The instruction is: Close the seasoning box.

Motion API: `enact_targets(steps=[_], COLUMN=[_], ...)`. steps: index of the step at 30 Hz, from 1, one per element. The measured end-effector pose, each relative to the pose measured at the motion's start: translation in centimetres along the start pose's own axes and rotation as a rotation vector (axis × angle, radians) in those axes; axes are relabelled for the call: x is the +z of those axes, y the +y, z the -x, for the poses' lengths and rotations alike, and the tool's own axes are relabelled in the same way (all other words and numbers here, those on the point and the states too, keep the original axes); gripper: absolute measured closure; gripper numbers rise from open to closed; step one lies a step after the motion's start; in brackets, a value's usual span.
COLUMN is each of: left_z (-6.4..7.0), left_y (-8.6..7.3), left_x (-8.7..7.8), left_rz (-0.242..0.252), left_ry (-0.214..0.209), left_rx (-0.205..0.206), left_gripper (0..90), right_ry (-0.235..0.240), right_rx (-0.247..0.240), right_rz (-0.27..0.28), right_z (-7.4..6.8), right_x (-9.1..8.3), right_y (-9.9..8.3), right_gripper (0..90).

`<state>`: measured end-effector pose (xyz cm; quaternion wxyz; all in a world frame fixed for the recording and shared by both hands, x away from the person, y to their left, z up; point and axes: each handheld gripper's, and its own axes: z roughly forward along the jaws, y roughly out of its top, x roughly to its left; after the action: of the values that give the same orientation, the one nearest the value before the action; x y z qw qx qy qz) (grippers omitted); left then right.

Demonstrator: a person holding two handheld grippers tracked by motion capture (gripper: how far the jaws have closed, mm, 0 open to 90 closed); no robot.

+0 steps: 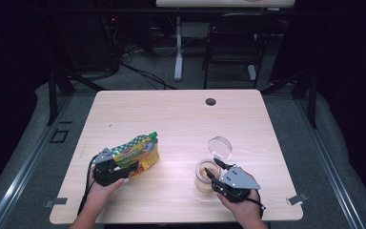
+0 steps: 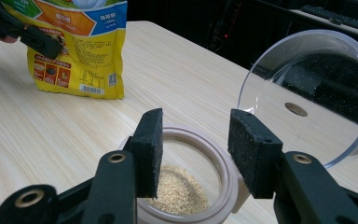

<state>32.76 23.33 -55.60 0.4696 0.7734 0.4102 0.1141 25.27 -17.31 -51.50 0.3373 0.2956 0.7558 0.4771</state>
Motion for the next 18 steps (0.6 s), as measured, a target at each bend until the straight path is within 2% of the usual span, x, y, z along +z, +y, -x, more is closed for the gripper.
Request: enact_targets(steps=[7,18], left_z=[-0.03,0.19], left_y=[0.05,-0.12], left_x=[-0.18,-0.78], left_rz=[0.004,0.009], left_ry=[-0.003,0.005], left_rx=[-0.016,0.003], left_gripper=[51.3,48.2], right_ry=[0.002,0.009], right_rx=[0.003,0.007], right_rz=[0.001,0.0], right_z=[-0.02,0.03], right_x=[0.05,0.04], right_y=[-0.01,0.01], right_gripper=[55.0,54.7])
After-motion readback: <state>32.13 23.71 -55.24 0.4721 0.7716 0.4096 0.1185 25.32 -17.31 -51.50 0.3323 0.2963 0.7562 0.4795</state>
